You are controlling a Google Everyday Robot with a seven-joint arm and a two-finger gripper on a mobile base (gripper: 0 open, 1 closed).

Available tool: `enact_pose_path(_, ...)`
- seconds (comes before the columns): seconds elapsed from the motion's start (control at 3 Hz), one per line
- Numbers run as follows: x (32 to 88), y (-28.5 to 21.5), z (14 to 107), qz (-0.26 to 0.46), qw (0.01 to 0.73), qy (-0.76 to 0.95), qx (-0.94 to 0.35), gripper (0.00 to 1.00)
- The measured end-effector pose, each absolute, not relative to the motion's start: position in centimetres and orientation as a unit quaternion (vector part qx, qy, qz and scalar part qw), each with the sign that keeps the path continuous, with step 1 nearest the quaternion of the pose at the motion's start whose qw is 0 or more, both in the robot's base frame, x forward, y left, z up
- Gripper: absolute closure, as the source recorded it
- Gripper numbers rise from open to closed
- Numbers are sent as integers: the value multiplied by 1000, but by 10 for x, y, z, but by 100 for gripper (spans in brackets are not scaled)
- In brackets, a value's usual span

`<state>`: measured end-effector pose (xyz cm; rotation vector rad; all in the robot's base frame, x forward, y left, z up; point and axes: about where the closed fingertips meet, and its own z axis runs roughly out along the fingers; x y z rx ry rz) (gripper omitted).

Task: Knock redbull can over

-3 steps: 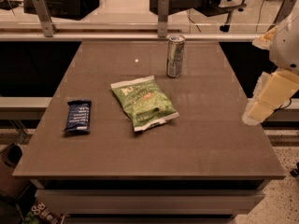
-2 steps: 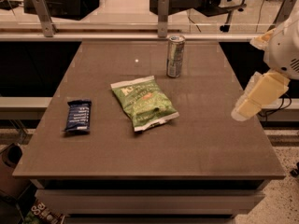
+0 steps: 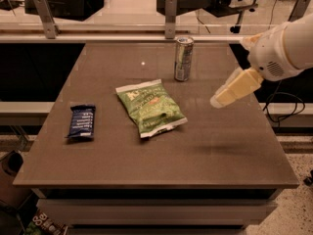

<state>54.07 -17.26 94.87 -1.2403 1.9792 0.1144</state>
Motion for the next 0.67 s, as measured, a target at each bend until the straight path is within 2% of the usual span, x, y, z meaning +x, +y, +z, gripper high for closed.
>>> enact_pose_path(0.67,607,-147,928,129,473,759,-429,0)
